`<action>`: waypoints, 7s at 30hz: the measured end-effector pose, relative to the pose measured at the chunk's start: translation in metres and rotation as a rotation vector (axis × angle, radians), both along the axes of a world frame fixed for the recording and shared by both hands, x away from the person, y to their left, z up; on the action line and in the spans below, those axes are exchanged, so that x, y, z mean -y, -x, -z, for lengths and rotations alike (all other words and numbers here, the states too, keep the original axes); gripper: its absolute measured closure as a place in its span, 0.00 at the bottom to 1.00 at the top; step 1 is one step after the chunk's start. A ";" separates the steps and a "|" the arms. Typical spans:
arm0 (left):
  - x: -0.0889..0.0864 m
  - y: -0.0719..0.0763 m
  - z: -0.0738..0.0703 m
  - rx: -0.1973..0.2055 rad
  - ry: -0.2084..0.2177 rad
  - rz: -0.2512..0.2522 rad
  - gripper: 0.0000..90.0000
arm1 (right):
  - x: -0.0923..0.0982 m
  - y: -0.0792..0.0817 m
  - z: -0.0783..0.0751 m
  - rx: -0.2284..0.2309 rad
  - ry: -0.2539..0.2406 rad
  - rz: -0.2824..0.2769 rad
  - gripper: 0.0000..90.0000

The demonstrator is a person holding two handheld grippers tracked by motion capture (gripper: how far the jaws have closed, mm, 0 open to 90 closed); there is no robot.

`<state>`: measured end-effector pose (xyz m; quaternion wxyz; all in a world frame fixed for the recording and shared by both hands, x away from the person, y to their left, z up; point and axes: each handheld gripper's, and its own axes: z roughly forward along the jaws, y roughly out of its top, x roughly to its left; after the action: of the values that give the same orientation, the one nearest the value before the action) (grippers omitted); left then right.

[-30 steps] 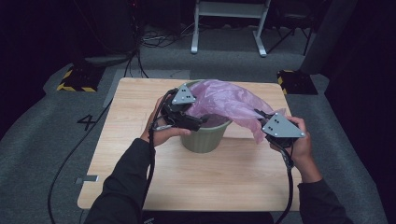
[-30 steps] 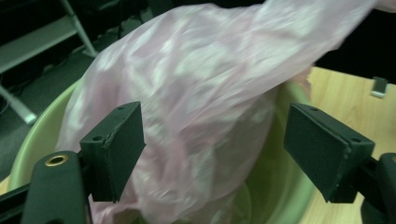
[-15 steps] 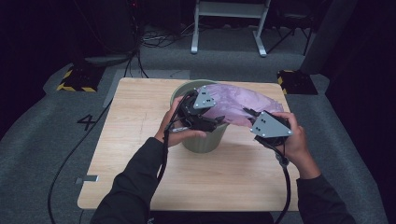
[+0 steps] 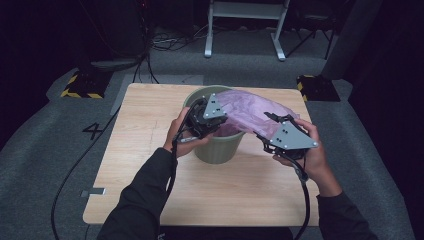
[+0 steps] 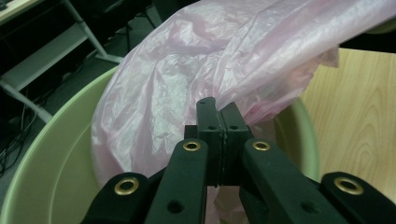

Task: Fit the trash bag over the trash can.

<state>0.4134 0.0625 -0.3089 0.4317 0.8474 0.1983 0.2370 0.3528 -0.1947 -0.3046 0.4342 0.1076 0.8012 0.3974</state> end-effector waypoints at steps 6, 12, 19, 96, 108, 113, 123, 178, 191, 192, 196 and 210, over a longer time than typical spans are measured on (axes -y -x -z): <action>-0.017 -0.002 0.004 -0.015 0.023 -0.026 0.99 | 0.021 -0.002 0.005 -0.026 -0.059 0.031 0.36; -0.035 -0.005 0.011 -0.041 0.040 -0.055 0.99 | 0.037 -0.005 0.012 -0.055 -0.095 0.056 0.34; -0.049 -0.006 0.016 -0.060 0.048 -0.064 0.97 | 0.040 -0.018 0.022 -0.069 -0.099 0.085 0.43; -0.086 0.078 0.019 0.053 0.208 -0.019 0.20 | 0.005 0.004 0.023 -0.062 -0.070 -0.107 0.96; -0.073 0.106 0.009 0.098 0.252 0.022 0.19 | -0.003 0.006 0.026 -0.075 -0.041 -0.117 0.96; -0.066 0.100 0.008 0.091 0.245 -0.028 0.22 | -0.006 0.007 0.027 -0.075 -0.035 -0.129 0.96; -0.081 0.064 0.025 -0.062 0.287 -0.134 0.59 | -0.010 0.013 0.034 -0.101 -0.005 -0.190 0.86; -0.105 0.118 0.049 0.056 0.185 -0.050 0.18 | 0.000 -0.014 0.001 -0.174 -0.166 -0.101 1.00; -0.069 0.138 0.045 0.075 0.143 0.098 0.23 | -0.003 -0.014 0.000 -0.176 -0.166 -0.094 1.00; -0.065 0.136 0.045 0.076 0.142 0.104 0.24 | -0.003 -0.014 0.000 -0.176 -0.165 -0.091 1.00; -0.049 0.125 0.043 0.089 0.130 0.092 0.26 | -0.004 -0.014 0.000 -0.181 -0.162 -0.100 1.00; -0.030 0.083 0.043 0.077 0.070 -0.055 0.55 | -0.003 -0.010 -0.002 -0.192 -0.158 -0.122 0.99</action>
<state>0.3307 0.0924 -0.3520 0.4618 0.8163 0.2131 0.2740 0.3629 -0.1917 -0.3031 0.3208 0.1301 0.8104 0.4727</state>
